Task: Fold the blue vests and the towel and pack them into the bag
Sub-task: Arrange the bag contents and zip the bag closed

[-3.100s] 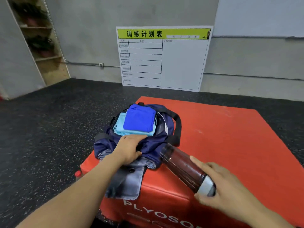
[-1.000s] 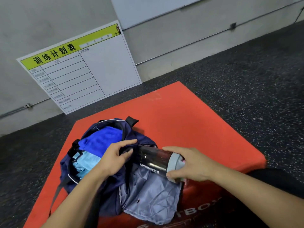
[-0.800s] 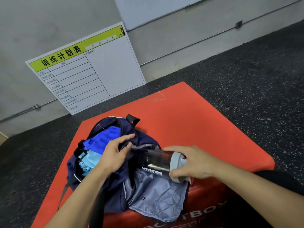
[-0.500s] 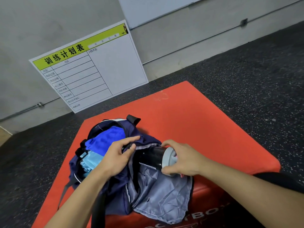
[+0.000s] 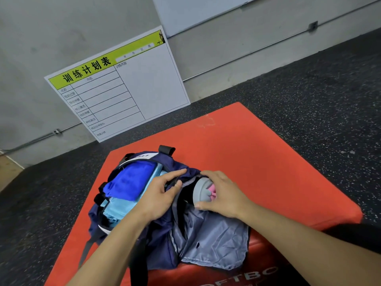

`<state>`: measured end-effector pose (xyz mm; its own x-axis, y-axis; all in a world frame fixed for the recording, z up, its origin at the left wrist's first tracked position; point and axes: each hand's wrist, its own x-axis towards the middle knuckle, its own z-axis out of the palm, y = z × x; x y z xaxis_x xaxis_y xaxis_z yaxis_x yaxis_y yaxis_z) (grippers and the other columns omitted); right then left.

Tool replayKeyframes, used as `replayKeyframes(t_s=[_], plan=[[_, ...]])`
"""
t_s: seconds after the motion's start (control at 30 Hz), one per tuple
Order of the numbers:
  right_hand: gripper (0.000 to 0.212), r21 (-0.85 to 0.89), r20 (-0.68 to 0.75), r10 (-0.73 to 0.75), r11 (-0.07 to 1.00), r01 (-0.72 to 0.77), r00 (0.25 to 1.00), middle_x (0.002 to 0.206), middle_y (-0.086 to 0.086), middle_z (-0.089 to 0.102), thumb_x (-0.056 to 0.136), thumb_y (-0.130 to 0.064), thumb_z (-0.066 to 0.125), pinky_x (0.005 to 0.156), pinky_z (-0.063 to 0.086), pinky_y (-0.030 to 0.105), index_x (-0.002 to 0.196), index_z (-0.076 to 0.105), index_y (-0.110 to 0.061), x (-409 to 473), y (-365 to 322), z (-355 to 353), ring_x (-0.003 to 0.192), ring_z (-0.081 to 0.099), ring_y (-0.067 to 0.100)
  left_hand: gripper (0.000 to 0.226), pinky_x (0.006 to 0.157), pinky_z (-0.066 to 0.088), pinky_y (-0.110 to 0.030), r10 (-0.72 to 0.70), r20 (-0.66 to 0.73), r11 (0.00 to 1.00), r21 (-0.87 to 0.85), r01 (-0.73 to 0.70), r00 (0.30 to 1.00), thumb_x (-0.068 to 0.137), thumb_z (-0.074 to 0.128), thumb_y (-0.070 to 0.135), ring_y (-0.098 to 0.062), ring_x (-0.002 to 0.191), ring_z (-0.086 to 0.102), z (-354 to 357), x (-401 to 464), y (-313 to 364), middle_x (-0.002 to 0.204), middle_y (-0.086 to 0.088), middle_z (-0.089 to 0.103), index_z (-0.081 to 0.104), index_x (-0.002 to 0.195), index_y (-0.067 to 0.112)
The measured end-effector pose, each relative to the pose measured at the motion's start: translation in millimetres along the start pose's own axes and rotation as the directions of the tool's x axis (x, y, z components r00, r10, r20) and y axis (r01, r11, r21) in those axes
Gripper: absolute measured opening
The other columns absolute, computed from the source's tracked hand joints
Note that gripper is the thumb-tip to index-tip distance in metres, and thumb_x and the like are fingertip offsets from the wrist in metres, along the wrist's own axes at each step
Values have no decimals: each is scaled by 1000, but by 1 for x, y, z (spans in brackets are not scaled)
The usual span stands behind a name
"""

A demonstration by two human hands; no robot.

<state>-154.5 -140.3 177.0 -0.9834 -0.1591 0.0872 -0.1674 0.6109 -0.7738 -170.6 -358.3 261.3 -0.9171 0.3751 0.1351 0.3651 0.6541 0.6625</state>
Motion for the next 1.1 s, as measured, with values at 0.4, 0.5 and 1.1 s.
replayKeyframes(t_s=[0.4, 0.5, 1.1], plan=[[28, 491, -178, 116, 871, -14, 977, 87, -9, 79, 97, -17, 70, 83, 59, 49, 98, 78, -43, -42, 4, -3, 83, 76, 19, 35, 93, 39, -5, -39, 7, 996, -74, 39, 999, 102, 59, 15, 12, 111, 59, 4, 2, 6, 114, 30, 69, 65, 133, 32], [34, 415, -161, 70, 910, 3, 984, 95, -14, 78, 100, -13, 59, 91, 59, 48, 109, 76, -41, -31, 3, 0, 95, 75, 17, 36, 91, 39, -4, -43, 17, 994, -102, 44, 999, 102, 58, 13, 9, 110, 61, 4, 5, 10, 113, 32, 69, 65, 133, 30], [43, 249, -169, 4, 968, 39, 986, 146, -15, 56, 95, 4, 57, 110, 48, 33, 127, 70, -21, 29, -16, 34, 131, 57, 14, 36, 99, 42, -10, -22, 37, 984, -174, 28, 999, 103, 56, 11, 3, 122, 58, 4, 17, 20, 130, 17, 67, 64, 135, 26]])
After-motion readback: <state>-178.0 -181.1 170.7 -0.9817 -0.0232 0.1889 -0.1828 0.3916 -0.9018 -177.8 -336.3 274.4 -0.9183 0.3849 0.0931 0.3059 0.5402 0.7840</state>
